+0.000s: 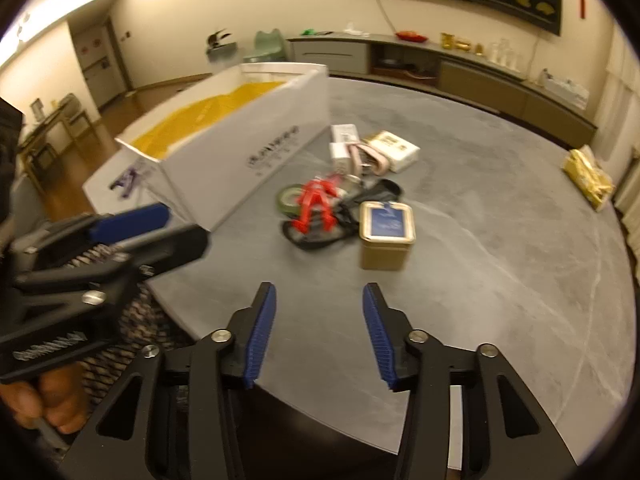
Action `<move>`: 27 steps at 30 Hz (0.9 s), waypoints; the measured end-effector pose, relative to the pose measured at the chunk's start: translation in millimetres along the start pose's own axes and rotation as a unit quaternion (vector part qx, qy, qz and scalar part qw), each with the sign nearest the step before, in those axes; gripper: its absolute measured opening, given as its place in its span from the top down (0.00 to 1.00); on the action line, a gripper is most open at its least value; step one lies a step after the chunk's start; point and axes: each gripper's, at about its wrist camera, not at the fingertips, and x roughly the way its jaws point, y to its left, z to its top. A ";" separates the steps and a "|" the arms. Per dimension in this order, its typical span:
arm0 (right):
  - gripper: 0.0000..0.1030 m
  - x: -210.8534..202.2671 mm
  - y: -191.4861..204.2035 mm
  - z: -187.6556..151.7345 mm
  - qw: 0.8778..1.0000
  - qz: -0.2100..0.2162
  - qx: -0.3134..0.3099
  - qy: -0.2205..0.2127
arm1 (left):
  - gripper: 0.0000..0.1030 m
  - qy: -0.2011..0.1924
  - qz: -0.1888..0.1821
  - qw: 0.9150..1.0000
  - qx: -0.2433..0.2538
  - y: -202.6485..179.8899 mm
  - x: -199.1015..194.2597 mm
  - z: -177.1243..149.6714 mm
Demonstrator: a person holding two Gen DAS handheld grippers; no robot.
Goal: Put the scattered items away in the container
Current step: 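Reach both tools toward the pile, right to the gold tin, left to the red figure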
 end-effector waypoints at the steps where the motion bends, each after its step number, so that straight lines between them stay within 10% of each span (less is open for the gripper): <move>1: 0.47 1.9 1.8 2.9 1.000 0.000 -0.005 0.000 | 0.47 -0.002 0.001 1.000 0.000 2.0 0.5 1.0; 27: 0.46 87.6 -72.9 29.6 0.998 0.010 0.045 0.047 | 0.41 0.057 -0.016 0.998 -0.012 9.1 104.7 45.2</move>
